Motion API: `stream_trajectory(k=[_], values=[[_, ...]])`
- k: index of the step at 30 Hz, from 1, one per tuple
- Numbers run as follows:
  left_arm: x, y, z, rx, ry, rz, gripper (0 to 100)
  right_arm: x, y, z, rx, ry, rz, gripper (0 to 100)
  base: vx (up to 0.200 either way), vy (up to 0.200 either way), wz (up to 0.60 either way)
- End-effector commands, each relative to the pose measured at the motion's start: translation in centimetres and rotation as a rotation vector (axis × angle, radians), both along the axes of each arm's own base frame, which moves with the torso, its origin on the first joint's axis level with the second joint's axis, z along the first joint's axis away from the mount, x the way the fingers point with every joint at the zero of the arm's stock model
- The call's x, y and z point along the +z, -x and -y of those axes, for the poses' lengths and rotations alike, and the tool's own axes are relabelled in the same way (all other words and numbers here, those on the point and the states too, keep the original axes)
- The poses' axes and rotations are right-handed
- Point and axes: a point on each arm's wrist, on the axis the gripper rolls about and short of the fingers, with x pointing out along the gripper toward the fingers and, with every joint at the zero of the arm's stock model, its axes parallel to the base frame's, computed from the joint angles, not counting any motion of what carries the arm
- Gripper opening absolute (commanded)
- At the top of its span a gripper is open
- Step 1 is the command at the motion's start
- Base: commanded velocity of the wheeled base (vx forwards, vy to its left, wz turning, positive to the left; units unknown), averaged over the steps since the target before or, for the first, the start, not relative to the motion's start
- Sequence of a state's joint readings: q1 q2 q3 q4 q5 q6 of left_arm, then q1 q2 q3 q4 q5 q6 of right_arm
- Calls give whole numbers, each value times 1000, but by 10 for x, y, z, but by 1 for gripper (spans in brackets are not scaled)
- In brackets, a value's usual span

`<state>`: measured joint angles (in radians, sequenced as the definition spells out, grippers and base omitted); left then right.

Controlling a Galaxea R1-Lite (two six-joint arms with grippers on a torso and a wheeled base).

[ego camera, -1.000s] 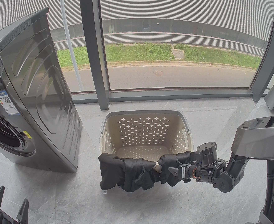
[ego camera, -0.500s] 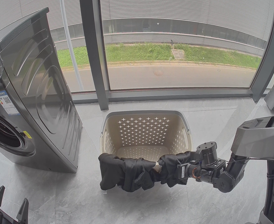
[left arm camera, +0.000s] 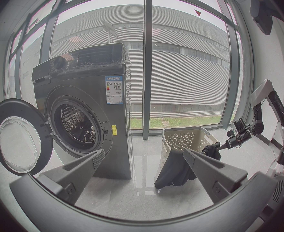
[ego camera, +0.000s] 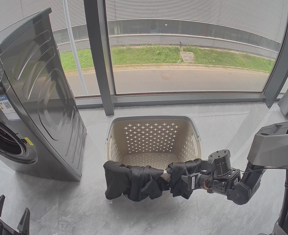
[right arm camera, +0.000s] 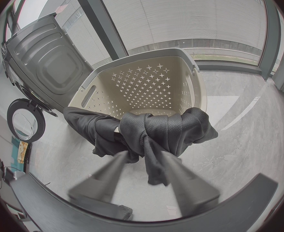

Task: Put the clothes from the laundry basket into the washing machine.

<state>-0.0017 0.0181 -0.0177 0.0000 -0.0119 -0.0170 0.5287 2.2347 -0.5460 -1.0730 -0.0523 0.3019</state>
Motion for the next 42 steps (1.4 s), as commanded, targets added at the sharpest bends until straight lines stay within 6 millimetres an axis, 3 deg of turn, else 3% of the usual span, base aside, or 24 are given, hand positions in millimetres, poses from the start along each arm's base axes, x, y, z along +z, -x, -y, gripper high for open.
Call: stream_trajectory(k=[1, 19, 20, 34, 37, 40, 42], values=[[-5, 0, 0, 1, 0, -1, 100, -3, -1, 0, -4, 7, -6, 100, 0, 0, 0], [-5, 0, 0, -2, -3, -1, 100, -17, -32, 0, -71, 16, 23, 100, 0, 0, 0], [-5, 0, 0, -2, -5, -1, 100, -17, -32, 0, -75, 18, 25, 0, 0, 0, 0], [-5, 0, 0, 1, -2, -1, 100, -9, -29, -4, -65, 8, 47, 0, 0, 0, 0], [-5, 0, 0, 0, 0, -1, 100, 16, -20, -6, -45, -28, 94, 0, 0, 0, 0], [-5, 0, 0, 0, 0, -1, 100, 26, -17, -7, -38, -42, 113, 0, 0, 0, 0], [-5, 0, 0, 1, 1, -1, 100, 52, -4, -6, -21, -77, 164, 0, 0, 0, 0]])
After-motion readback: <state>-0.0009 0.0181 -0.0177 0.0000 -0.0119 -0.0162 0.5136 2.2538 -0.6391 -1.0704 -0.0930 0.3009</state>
